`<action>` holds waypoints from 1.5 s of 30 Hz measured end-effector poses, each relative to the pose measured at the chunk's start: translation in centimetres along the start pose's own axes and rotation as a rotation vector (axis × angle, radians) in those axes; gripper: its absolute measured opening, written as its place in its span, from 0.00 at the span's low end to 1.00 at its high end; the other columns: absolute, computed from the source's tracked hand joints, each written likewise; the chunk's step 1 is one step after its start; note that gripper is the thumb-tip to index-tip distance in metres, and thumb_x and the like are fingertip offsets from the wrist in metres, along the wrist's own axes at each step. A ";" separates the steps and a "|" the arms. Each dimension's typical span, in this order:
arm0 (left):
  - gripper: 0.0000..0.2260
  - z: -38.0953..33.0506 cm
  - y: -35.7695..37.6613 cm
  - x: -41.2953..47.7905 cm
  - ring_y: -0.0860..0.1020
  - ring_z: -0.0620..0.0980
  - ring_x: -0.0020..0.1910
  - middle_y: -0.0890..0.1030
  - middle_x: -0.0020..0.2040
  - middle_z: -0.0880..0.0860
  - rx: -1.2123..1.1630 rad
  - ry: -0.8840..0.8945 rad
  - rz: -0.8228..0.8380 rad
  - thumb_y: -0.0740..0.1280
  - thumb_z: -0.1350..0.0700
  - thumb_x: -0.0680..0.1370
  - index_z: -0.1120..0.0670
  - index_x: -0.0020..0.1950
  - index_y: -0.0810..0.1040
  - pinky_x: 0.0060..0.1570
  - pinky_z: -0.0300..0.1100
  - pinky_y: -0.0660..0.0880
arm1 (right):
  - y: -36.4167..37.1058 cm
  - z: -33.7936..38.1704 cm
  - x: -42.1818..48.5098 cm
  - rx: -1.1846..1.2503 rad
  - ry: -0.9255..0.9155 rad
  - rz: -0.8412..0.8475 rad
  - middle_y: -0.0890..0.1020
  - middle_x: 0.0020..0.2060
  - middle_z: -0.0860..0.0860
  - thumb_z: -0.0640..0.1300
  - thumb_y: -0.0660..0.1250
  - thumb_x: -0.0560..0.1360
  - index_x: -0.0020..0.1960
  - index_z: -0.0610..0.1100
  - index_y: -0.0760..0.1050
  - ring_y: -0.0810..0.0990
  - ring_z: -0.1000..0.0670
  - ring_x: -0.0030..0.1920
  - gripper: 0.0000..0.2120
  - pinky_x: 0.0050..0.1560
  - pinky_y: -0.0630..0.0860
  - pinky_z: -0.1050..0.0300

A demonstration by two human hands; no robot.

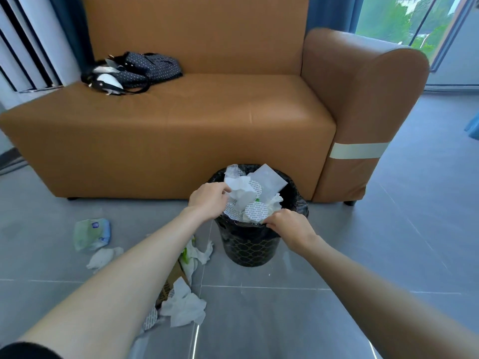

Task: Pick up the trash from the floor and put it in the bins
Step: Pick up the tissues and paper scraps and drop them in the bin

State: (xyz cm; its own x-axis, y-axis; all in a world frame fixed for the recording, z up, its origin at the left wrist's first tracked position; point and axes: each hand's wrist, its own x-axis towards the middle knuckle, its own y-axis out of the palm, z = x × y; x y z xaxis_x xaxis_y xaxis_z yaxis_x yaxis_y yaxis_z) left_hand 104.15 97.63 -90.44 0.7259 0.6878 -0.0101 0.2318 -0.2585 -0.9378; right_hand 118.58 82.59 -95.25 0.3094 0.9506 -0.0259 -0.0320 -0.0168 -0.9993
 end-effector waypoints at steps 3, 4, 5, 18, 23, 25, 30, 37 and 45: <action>0.15 -1.2 0.5 -2.0 0.79 0.58 0.53 0.77 0.63 0.47 -0.057 -0.005 -0.040 0.56 0.55 0.82 0.50 0.67 0.72 0.32 0.39 0.69 | 0.4 -1.0 -2.4 -0.011 0.042 -0.005 0.81 0.51 0.47 0.44 0.55 0.82 0.56 0.47 0.79 0.81 0.44 0.50 0.13 0.41 0.75 0.51; 0.15 -1.6 0.7 -2.6 0.79 0.58 0.53 0.77 0.62 0.47 -0.087 -0.004 -0.045 0.56 0.56 0.81 0.51 0.66 0.73 0.33 0.40 0.70 | 0.5 -1.4 -3.3 -0.017 0.054 -0.012 0.81 0.50 0.47 0.44 0.56 0.82 0.56 0.47 0.79 0.80 0.44 0.50 0.13 0.40 0.74 0.51; 0.14 -1.9 0.9 -3.2 0.78 0.56 0.55 0.78 0.62 0.48 -0.118 -0.003 -0.049 0.57 0.56 0.81 0.50 0.65 0.74 0.38 0.41 0.74 | 0.5 -1.8 -4.3 -0.026 0.070 -0.020 0.81 0.50 0.47 0.44 0.56 0.82 0.55 0.46 0.79 0.80 0.44 0.49 0.13 0.39 0.73 0.52; 0.14 -2.3 5.6 -9.9 0.75 0.51 0.61 0.79 0.62 0.50 -0.212 -0.042 0.059 0.60 0.55 0.80 0.52 0.65 0.74 0.58 0.41 0.71 | -0.9 -3.8 -11.9 -0.069 0.328 0.037 0.81 0.45 0.44 0.33 0.59 0.76 0.49 0.40 0.78 0.80 0.41 0.44 0.09 0.35 0.69 0.55; 0.14 -0.7 5.7 -11.4 0.75 0.52 0.61 0.78 0.62 0.50 -0.231 -0.085 0.062 0.60 0.55 0.80 0.52 0.65 0.74 0.59 0.42 0.71 | -1.5 -1.8 -12.0 -0.081 0.259 -0.096 0.81 0.43 0.45 0.39 0.61 0.77 0.45 0.40 0.78 0.77 0.42 0.43 0.08 0.35 0.70 0.55; 0.14 0.4 5.9 -11.8 0.76 0.52 0.60 0.78 0.62 0.51 -0.243 -0.109 0.067 0.60 0.55 0.79 0.52 0.65 0.73 0.59 0.44 0.73 | -1.6 -0.2 -11.4 -0.053 0.199 -0.144 0.81 0.46 0.45 0.42 0.61 0.78 0.48 0.41 0.79 0.77 0.42 0.49 0.09 0.39 0.73 0.53; 0.15 3.7 6.4 -13.3 0.74 0.54 0.63 0.77 0.63 0.54 -0.220 -0.211 0.074 0.59 0.58 0.79 0.55 0.66 0.73 0.59 0.43 0.70 | 1.0 5.6 -9.8 -0.006 0.095 -0.074 0.81 0.49 0.46 0.40 0.59 0.76 0.50 0.42 0.79 0.79 0.41 0.52 0.10 0.39 0.70 0.54; 0.17 9.2 10.1 -16.5 0.72 0.55 0.66 0.74 0.67 0.56 -0.240 -0.404 0.124 0.58 0.59 0.79 0.55 0.68 0.70 0.63 0.45 0.69 | 8.5 14.5 -10.4 0.107 -0.090 0.295 0.80 0.55 0.44 0.41 0.61 0.76 0.56 0.46 0.78 0.79 0.41 0.55 0.12 0.51 0.75 0.51; 0.18 14.0 15.0 -21.2 0.72 0.58 0.64 0.73 0.66 0.58 -0.137 -0.485 0.235 0.57 0.60 0.79 0.54 0.69 0.68 0.62 0.50 0.71 | 16.6 20.4 -11.6 0.347 -0.325 0.674 0.80 0.56 0.45 0.40 0.70 0.72 0.57 0.44 0.79 0.78 0.44 0.57 0.14 0.54 0.74 0.54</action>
State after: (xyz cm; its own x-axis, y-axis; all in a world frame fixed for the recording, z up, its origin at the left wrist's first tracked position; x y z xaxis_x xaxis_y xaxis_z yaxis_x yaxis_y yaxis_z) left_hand 83.22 88.66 -109.17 0.3946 0.8260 -0.4025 0.2052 -0.5062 -0.8377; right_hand 95.10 77.56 -111.04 -0.1699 0.8142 -0.5552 -0.4203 -0.5695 -0.7064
